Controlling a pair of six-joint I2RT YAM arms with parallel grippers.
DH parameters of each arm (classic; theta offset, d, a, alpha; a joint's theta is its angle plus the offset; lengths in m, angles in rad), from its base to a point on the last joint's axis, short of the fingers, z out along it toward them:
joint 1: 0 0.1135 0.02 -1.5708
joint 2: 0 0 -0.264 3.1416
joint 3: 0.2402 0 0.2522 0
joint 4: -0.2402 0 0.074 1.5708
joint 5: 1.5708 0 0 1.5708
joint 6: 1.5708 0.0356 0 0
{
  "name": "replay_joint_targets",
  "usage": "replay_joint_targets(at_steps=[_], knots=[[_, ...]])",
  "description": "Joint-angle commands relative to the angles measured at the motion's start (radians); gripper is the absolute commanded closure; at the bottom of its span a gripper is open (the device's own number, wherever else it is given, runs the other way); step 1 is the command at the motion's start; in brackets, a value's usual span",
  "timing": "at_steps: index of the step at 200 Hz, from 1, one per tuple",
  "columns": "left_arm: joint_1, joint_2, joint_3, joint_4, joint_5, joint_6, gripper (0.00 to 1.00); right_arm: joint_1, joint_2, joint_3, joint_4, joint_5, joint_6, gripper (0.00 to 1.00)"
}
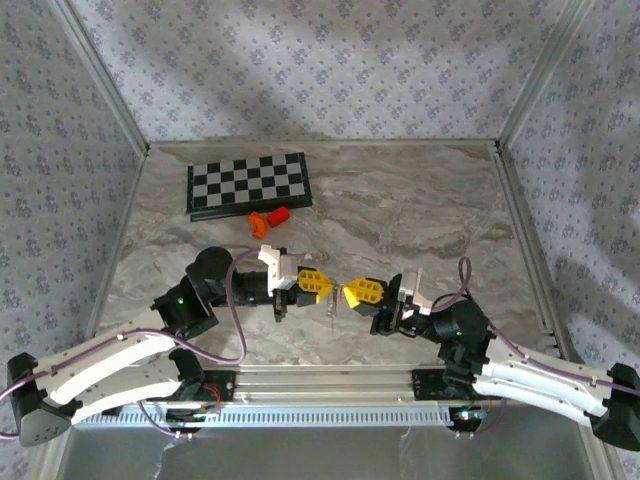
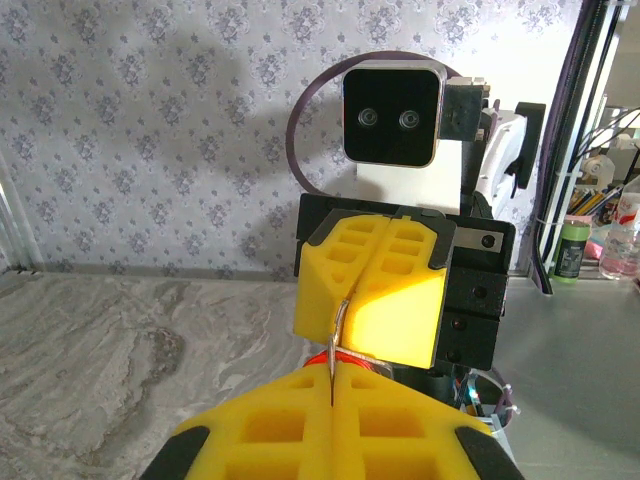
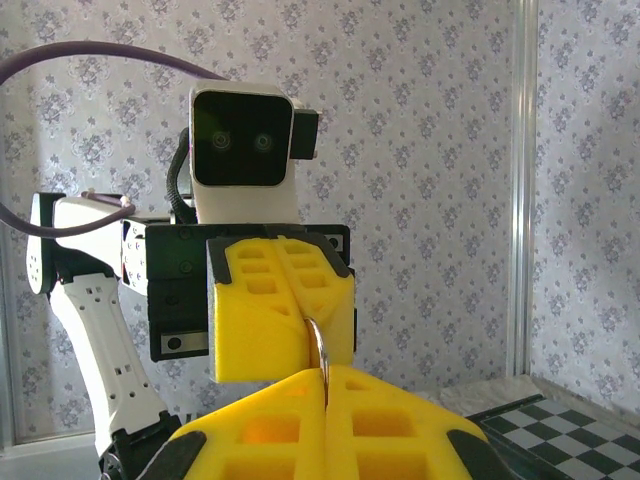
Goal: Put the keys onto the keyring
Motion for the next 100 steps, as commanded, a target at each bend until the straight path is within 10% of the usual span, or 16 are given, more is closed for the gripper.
replay_joint_targets(at_steps=[1, 100], knots=[[-0.011, 0.001, -0.004, 0.063, 0.038, -0.011, 1.00, -0.003, -0.013, -0.001, 0.035, 0.013, -0.012, 1.00], [-0.013, 0.007, 0.004, 0.056, 0.029, -0.011, 1.00, -0.001, -0.008, 0.001, 0.038, -0.002, -0.010, 1.00]])
